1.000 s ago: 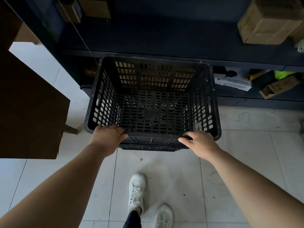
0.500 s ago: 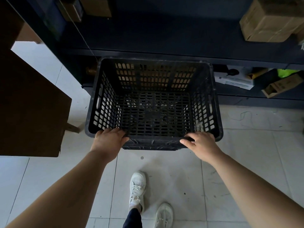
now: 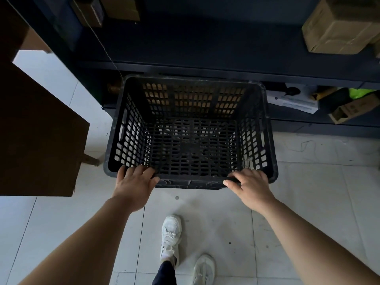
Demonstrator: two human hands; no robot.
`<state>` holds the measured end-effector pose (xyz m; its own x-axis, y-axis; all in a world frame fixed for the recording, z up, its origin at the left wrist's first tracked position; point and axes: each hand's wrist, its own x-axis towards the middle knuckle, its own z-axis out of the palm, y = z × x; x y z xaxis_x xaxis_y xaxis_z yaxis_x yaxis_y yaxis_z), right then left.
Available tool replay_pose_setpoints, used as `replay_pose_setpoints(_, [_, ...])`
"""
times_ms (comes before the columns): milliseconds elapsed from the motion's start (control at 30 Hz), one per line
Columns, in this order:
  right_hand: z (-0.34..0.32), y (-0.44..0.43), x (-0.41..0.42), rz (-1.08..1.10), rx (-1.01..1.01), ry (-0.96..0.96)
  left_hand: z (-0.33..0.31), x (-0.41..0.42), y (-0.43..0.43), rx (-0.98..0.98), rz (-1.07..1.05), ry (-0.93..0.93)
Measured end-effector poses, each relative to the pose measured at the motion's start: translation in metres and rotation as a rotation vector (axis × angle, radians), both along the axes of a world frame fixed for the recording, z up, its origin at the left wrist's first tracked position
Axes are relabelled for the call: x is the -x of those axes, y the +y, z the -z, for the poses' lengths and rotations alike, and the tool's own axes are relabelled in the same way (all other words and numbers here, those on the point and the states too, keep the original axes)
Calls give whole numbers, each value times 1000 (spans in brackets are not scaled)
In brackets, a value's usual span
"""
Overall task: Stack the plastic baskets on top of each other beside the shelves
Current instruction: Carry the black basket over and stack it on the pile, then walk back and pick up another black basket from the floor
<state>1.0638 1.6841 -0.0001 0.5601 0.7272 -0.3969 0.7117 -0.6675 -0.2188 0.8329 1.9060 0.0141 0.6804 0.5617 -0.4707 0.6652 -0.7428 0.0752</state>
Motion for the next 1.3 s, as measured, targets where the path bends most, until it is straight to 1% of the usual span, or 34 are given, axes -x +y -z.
replay_pose_setpoints(300, [-1,-2,1,-14,14,-50,8,0,1,-8,-15,14])
replay_pose_setpoints(367, [-4,-1,1,-27,57,-23,3,-2,1,20,-16,59])
replay_pose_setpoints(433, [-10,1,2,0,99,47,-3,-5,1,57,-31,94])
replay_pose_setpoints(500, [-16,4,5,64,102,76,-13,-8,2,82,-41,88])
replay_pose_setpoints(600, [-33,5,15,134,30,19,-34,-17,4,109,-90,-7])
replay_pose_setpoints(667, [-52,7,22,180,-13,-11,-56,-27,4,107,-99,-89])
replay_pose_setpoints(800, [-107,7,28,323,-108,-59,-114,-47,9,86,-47,-204])
replay_pose_setpoints(933, [-174,-3,26,438,-179,-129,-184,-66,10,56,62,-282])
replay_pose_setpoints(1133, [-286,-29,26,550,-245,-233,-289,-88,-3,38,231,-400])
replay_pose_setpoints(1300, [-356,-55,39,673,-284,-244,-361,-99,-29,-3,345,-482])
